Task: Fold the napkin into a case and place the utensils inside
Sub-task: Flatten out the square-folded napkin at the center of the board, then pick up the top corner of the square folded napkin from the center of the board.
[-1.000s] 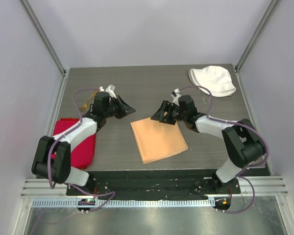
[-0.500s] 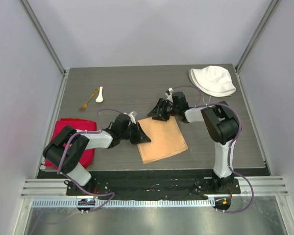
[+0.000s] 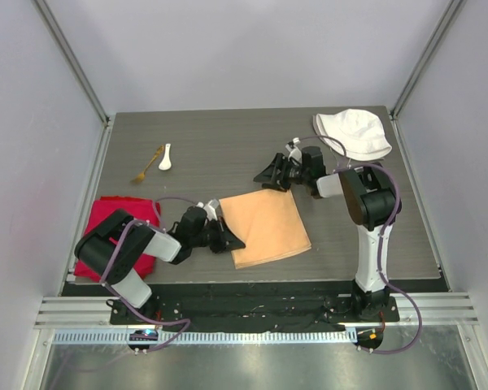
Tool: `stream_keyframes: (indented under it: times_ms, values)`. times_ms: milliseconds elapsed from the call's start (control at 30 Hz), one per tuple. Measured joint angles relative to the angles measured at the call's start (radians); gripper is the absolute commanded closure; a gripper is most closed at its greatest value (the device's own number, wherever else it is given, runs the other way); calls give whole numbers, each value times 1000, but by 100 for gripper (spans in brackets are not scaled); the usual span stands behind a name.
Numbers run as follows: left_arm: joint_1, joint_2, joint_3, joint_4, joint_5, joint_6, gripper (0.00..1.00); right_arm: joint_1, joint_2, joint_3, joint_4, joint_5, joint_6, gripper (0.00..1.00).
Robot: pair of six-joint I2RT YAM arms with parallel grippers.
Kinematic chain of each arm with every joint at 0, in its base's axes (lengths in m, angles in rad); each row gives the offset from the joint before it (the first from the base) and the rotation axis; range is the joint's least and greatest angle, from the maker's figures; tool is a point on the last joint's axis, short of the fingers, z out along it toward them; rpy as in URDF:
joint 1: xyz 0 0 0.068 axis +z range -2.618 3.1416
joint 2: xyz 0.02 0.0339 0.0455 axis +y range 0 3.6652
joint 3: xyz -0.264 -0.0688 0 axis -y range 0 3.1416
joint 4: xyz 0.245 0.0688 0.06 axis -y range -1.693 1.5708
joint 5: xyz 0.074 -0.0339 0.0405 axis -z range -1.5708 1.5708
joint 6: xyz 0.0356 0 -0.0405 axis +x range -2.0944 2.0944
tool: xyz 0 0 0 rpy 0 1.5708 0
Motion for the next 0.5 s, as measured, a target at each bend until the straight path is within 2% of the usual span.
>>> stream_keyframes:
  times_ms: [133, 267, 367, 433, 500]
  values:
    - [2, 10, -16, 48, 1, -10, 97, -51, 16, 10, 28, -23, -25, 28]
    - [2, -5, -10, 22, -17, 2, 95, -104, 33, 45, 2, -46, -39, 28]
    - [1, -50, 18, -85, -39, 35, 89, -124, 19, 83, -83, -4, -95, 28]
    - [1, -84, 51, -187, -59, 72, 80, -131, -21, 90, -176, 66, -130, 27]
    - [1, -122, 107, -320, -94, 118, 74, -134, -95, 92, -344, 188, -162, 25]
